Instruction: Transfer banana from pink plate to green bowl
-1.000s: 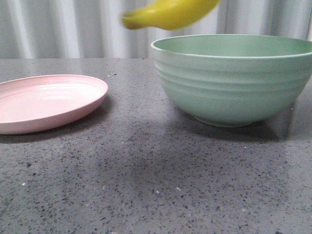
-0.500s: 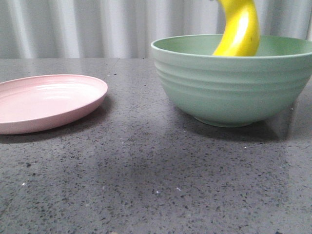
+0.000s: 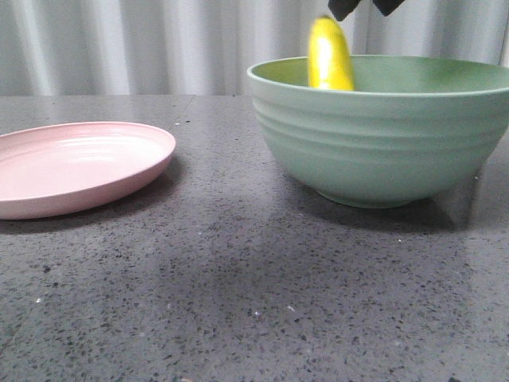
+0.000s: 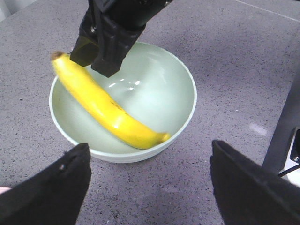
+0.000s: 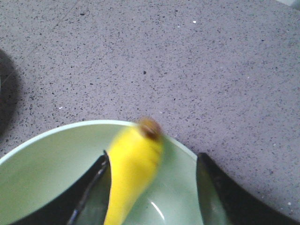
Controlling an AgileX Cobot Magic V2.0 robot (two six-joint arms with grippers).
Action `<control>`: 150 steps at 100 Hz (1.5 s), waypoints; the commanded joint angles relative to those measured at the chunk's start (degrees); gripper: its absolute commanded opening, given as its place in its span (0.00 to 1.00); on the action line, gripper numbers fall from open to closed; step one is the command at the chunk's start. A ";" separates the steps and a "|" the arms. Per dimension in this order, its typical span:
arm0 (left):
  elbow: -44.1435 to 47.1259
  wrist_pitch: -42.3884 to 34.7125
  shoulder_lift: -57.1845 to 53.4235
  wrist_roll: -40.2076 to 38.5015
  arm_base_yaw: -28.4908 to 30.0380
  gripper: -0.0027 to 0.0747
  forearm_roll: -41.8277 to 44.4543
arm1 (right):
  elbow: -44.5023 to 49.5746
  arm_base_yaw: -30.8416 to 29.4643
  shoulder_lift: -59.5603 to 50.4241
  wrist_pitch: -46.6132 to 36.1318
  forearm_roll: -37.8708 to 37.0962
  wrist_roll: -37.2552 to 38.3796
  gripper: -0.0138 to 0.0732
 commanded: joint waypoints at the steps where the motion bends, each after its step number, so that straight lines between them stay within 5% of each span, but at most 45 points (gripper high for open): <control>1: -1.86 -3.97 -1.30 -0.29 -0.37 0.65 -0.58 | -2.24 -0.22 -3.72 -2.65 -1.25 -0.51 0.54; 13: -1.86 -3.97 -1.30 -0.39 -0.37 0.45 -1.30 | -2.24 -0.22 -6.17 0.11 -1.25 -0.51 0.47; 28: -1.86 -3.97 -1.30 -0.39 -0.37 0.01 -1.76 | -2.24 -0.22 -9.47 5.00 -1.25 -0.51 0.16; 33: -1.86 -3.86 -1.30 -0.39 -0.37 0.01 -1.76 | -2.06 -0.22 -10.76 5.37 -1.13 -0.37 0.08; 69: 4.09 -8.08 -6.97 -0.39 -0.37 0.01 -0.72 | 14.05 -0.22 -26.80 -0.82 -0.17 -0.26 0.09; 109: 27.93 -23.77 -29.26 -0.39 -0.37 0.01 -0.72 | 43.78 -0.22 -55.41 -22.67 0.99 -0.26 0.09; 150: 48.95 -35.61 -51.22 -0.39 -0.37 0.01 -0.72 | 61.16 -0.22 -81.34 -30.54 1.12 -0.26 0.09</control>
